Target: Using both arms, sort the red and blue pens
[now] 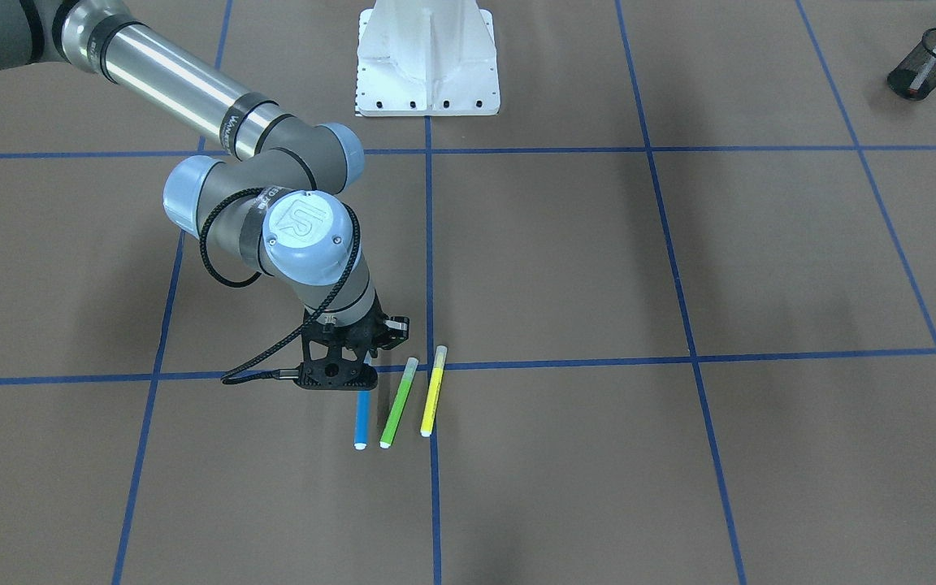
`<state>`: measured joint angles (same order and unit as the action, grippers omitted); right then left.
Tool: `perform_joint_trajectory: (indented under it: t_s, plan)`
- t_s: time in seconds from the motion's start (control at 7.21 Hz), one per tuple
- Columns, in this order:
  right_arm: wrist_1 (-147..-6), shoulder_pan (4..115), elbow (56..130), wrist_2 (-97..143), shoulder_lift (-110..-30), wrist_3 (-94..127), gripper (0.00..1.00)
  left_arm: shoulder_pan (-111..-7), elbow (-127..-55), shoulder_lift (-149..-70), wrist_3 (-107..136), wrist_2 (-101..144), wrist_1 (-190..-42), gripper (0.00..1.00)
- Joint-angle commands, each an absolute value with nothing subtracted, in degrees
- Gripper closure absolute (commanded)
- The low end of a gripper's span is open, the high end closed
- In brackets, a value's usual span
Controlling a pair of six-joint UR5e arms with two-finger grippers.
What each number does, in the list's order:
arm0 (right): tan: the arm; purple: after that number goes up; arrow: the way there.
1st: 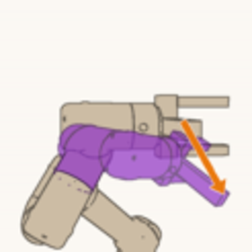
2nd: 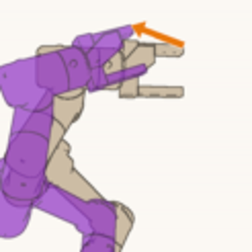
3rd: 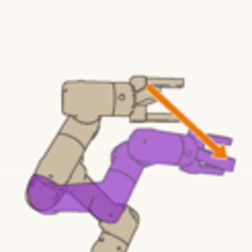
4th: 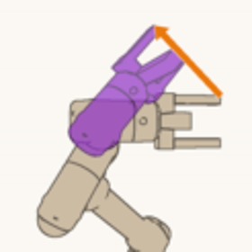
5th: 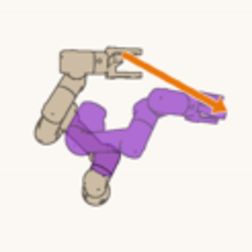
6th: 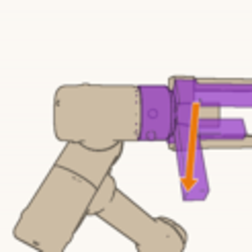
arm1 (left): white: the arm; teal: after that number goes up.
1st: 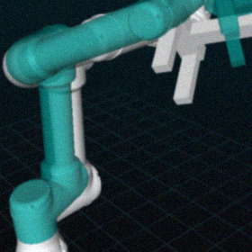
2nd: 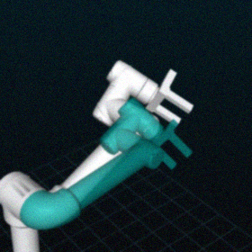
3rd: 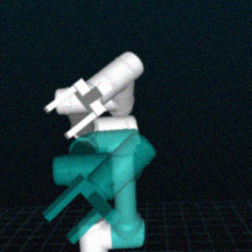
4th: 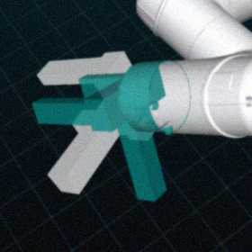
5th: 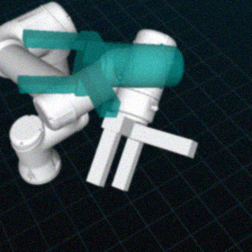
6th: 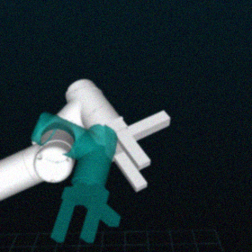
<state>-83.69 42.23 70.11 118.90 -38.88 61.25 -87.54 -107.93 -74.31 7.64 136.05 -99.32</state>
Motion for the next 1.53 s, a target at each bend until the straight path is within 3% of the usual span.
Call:
perform_joint_trajectory:
  t_s: [0.0,0.42,0.69,1.11,1.39]
  plan:
    - [-93.20,44.46,78.87,119.70,-42.08,51.56,1.00,-87.54,-108.02,-74.18,7.56,136.05,-99.40,0.00]
    - [-96.24,48.33,93.21,122.42,-53.84,47.11,1.00,-87.54,-107.49,-73.92,7.56,136.05,-99.32,0.00]
    - [-98.85,53.15,98.85,126.54,-59.30,41.79,1.00,-87.54,-107.49,-73.92,7.56,136.05,-99.32,0.00]
    - [-121.92,56.42,113.59,125.43,-66.33,18.10,1.00,-87.54,-107.49,-74.00,7.56,136.05,-99.32,0.00]
    - [-125.68,59.22,119.77,124.28,-77.11,3.14,1.00,-87.54,-107.58,-74.00,7.56,135.97,-99.40,0.00]
